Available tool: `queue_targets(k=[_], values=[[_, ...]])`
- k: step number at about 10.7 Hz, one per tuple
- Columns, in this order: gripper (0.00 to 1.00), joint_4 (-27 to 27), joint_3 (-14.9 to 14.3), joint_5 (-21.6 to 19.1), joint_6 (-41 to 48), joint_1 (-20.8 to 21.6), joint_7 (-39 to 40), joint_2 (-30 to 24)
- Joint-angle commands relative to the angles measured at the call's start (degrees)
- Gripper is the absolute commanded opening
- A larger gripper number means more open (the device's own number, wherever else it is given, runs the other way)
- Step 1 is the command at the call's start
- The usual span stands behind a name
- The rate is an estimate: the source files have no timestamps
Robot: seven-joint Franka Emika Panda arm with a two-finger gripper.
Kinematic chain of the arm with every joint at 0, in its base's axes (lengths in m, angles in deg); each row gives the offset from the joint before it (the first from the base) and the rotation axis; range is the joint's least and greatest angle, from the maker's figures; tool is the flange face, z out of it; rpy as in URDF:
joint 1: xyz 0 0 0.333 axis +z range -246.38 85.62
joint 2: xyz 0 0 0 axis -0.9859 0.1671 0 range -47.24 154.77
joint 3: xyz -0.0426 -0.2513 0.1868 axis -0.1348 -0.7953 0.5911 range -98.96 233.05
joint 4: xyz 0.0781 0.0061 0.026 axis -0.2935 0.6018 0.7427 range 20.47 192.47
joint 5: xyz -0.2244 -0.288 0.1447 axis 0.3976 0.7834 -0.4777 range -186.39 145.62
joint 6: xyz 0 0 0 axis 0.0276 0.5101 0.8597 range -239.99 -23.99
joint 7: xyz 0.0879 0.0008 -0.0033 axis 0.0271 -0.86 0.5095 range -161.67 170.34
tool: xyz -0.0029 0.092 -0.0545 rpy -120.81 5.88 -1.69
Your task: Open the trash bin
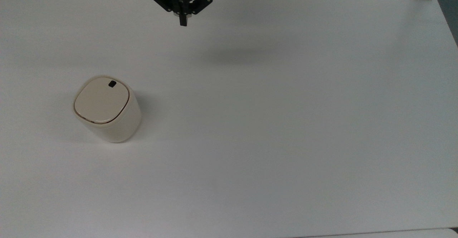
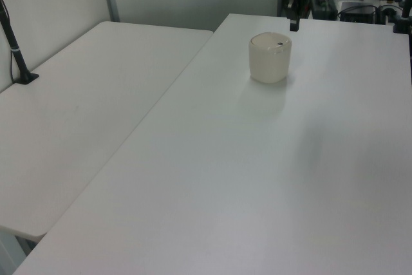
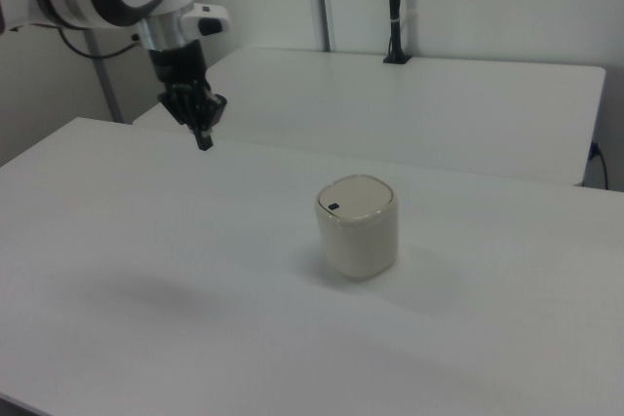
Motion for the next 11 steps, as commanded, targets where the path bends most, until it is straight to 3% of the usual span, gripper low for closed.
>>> queue_targets(k=[1, 5, 6, 11], values=[[0.00, 0.2, 0.0, -0.5, -5.6, -5.4, -0.3, 1.5], [0.00, -0.1, -0.1, 0.1, -17.7, -11.4, -5.6, 7.9], [0.00, -0.1, -0.1, 1.8, -20.3, -12.4, -6.8, 8.9], [0.00, 0.0, -1.0, 6.3, -23.5, -12.9, -9.1, 14.4]])
